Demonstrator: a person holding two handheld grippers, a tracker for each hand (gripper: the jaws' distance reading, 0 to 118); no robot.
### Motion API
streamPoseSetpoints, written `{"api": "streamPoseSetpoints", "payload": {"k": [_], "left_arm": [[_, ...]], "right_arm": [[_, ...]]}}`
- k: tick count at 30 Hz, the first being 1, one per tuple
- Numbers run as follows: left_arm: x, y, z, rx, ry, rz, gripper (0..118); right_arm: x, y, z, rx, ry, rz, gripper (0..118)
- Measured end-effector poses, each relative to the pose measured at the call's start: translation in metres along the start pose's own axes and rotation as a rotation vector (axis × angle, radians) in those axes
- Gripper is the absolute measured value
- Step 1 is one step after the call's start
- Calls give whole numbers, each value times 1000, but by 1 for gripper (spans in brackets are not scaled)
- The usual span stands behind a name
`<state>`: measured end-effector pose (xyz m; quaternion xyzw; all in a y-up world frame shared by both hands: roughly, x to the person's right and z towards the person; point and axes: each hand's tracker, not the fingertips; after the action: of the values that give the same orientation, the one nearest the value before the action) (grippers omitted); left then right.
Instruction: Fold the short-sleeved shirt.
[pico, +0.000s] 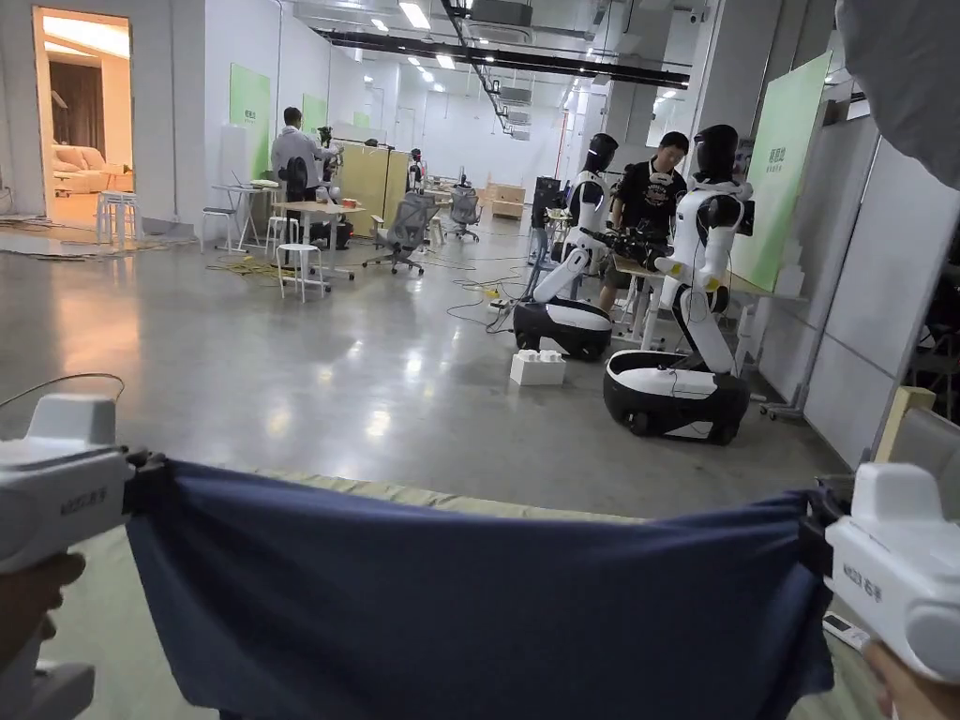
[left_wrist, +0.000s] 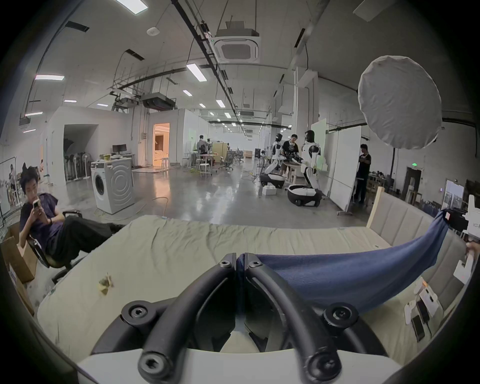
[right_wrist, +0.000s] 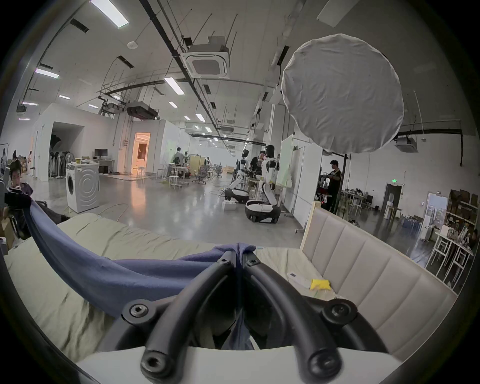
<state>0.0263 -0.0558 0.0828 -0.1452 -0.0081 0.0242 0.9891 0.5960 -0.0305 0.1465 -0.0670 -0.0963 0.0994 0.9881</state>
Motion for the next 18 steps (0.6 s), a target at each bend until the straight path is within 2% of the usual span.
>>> {"api": "streamPoseSetpoints", "payload": {"k": [4, 7, 8, 9, 14, 18], "left_arm": [[-7, -52, 41, -24, 2, -6, 5], [-14, -94, 70, -53, 3, -2, 5], [-15, -108, 79, -58, 3, -5, 5], [-16, -123, 89, -77, 7, -4, 5], [-24, -192, 129, -158, 21, 17, 5], [-30, -243, 150, -243, 30, 43, 5]], "right_arm": [[-4, -42, 44, -56, 28, 25, 4], [-6, -80, 80, -126, 40, -3, 4], [-8, -89, 90, -112, 36, 14, 4], [-9, -103, 101, -161, 43, -13, 4], [-22, -160, 159, -218, 44, 49, 4], [-26, -209, 189, -371, 78, 18, 4]]}}
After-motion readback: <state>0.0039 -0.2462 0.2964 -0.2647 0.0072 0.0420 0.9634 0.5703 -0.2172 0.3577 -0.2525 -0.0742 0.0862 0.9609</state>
